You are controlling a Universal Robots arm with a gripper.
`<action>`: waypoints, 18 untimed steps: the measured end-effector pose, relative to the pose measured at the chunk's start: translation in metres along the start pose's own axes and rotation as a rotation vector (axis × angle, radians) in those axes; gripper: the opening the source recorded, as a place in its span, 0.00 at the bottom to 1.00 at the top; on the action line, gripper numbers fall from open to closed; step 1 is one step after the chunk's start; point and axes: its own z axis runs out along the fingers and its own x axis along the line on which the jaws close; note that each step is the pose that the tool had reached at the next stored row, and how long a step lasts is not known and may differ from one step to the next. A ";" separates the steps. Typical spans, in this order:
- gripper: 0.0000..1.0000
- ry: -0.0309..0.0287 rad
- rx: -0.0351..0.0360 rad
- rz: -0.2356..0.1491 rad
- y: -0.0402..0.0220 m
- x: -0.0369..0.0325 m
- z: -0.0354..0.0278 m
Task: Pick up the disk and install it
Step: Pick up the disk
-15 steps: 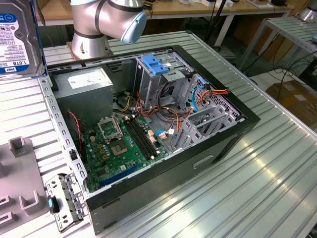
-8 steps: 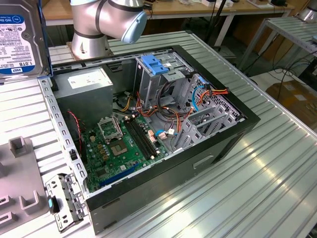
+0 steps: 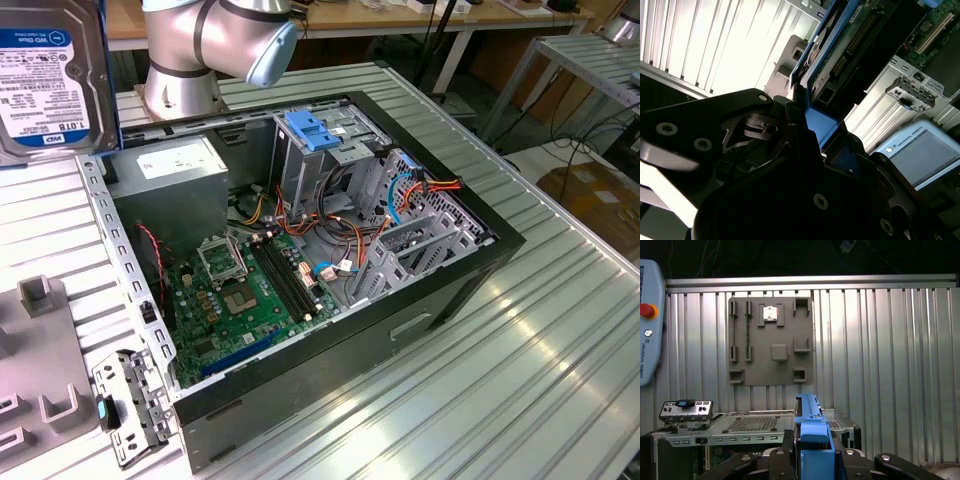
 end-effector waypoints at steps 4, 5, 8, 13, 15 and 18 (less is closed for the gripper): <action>0.37 0.0001 0.0000 0.000 -0.0082 -0.0002 -0.0003; 0.37 0.0000 0.0001 0.000 -0.0094 -0.0002 -0.0003; 0.37 0.0000 0.0000 0.000 -0.0125 -0.0003 -0.0005; 0.37 0.0000 0.0000 0.000 -0.0190 0.0002 -0.0007; 0.37 0.0000 0.0000 0.000 -0.0209 0.0005 -0.0008; 0.37 0.0000 0.0000 0.000 -0.0255 0.0006 -0.0010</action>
